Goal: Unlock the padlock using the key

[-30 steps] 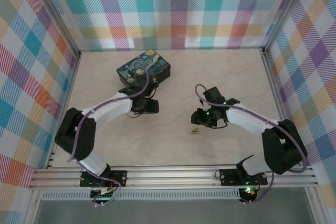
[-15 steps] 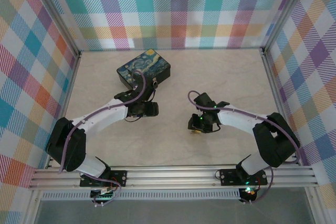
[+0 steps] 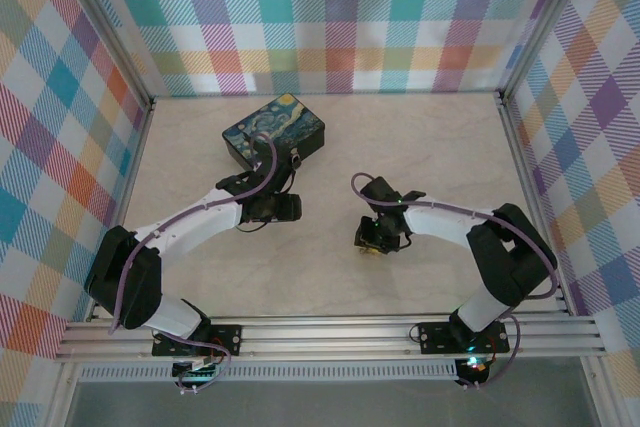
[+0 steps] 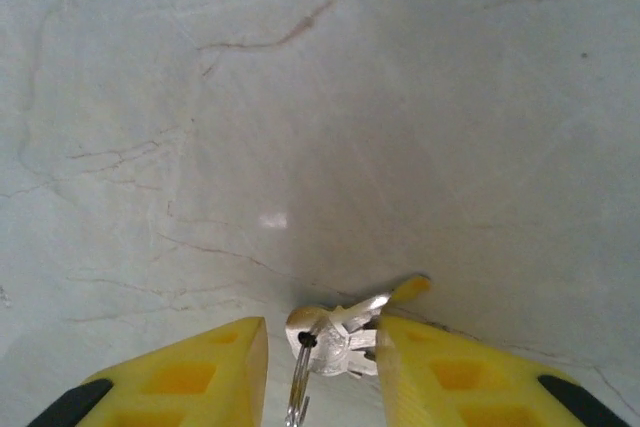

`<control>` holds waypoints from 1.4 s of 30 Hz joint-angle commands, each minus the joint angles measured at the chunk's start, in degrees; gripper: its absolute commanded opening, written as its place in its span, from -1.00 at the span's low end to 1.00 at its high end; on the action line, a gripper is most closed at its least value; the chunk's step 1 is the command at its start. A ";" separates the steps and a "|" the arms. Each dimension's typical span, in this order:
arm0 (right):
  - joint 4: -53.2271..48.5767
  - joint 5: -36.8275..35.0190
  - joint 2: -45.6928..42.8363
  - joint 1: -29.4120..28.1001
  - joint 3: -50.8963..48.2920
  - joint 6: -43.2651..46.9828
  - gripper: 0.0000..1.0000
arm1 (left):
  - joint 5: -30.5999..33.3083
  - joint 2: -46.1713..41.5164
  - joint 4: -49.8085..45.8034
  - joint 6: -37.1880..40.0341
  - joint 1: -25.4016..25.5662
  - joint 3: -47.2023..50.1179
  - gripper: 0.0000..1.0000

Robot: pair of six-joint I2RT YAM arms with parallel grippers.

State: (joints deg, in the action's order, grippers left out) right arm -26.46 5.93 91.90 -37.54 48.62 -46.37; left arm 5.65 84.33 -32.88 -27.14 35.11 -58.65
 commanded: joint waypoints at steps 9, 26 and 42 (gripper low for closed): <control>-9.18 -8.90 3.75 -1.31 4.13 2.34 -0.52 | 1.41 -3.38 -1.74 1.87 0.03 0.97 0.34; -13.12 -9.55 8.20 -2.80 13.62 6.44 -0.41 | -1.05 -3.80 -1.31 0.50 0.50 1.05 0.34; -15.02 -13.67 3.92 -2.20 9.40 6.20 -0.25 | -1.47 -2.59 -1.22 0.86 0.57 0.18 0.34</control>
State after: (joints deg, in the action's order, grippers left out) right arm -40.40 -6.87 95.09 -40.10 58.81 -40.42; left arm 4.95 82.00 -33.01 -26.11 35.22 -58.22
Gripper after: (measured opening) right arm 0.372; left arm 0.672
